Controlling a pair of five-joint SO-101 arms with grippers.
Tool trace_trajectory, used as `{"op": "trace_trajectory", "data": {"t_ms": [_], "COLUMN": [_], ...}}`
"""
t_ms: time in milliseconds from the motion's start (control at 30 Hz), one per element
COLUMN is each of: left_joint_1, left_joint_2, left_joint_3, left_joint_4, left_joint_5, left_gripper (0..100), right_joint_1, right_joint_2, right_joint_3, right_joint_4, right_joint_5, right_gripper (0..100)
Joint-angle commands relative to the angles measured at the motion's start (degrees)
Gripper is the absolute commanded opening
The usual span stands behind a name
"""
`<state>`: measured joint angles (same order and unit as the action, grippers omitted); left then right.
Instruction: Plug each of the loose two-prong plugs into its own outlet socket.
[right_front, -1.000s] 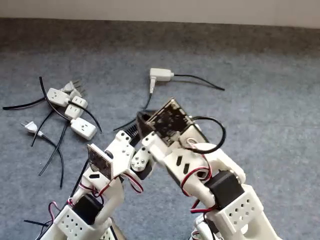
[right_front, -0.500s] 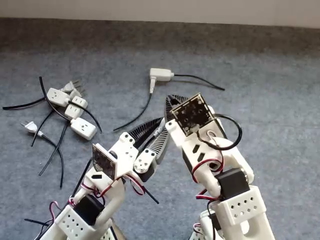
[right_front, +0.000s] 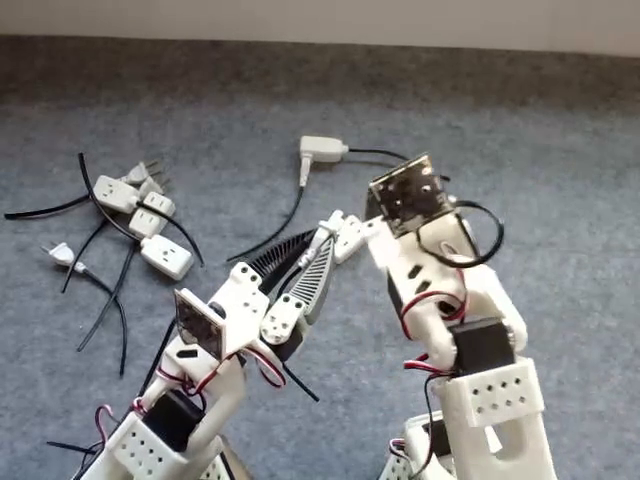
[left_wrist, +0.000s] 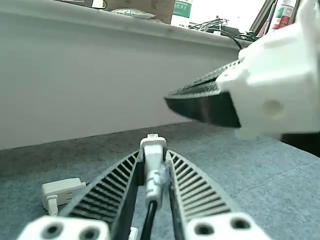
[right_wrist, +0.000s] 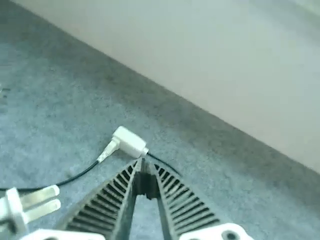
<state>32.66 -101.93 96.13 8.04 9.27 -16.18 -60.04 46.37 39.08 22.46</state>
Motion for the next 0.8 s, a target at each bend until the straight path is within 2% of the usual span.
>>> {"op": "trace_trajectory", "data": {"t_ms": [0, 200, 467, 567, 767], "left_joint_1": [-1.01, -0.92, -3.38, -6.11, -6.64], "left_joint_2": [-0.13, -0.13, 4.53, 12.97, 36.97], "left_joint_3": [1.01, 0.48, -4.35, -9.36, -24.66], "left_joint_4": [0.79, 3.25, 4.66, 3.69, 4.48], "left_joint_5": [0.44, 0.44, 0.26, 0.35, 0.44], "left_gripper": [1, 1, 1, 1, 1], "right_joint_1": [5.85, 17.10, 29.05, 32.84, 37.32], "right_joint_2": [-0.22, -0.22, -0.75, -0.75, -0.75], "right_joint_3": [-13.93, -17.89, -3.82, 1.80, 11.91], "right_joint_4": [7.08, 20.53, 29.85, 29.41, 24.13], "right_joint_5": [0.26, 0.18, -0.35, -7.38, -19.25], "right_gripper": [0.7, 0.7, 0.7, 0.7, 0.7]}}
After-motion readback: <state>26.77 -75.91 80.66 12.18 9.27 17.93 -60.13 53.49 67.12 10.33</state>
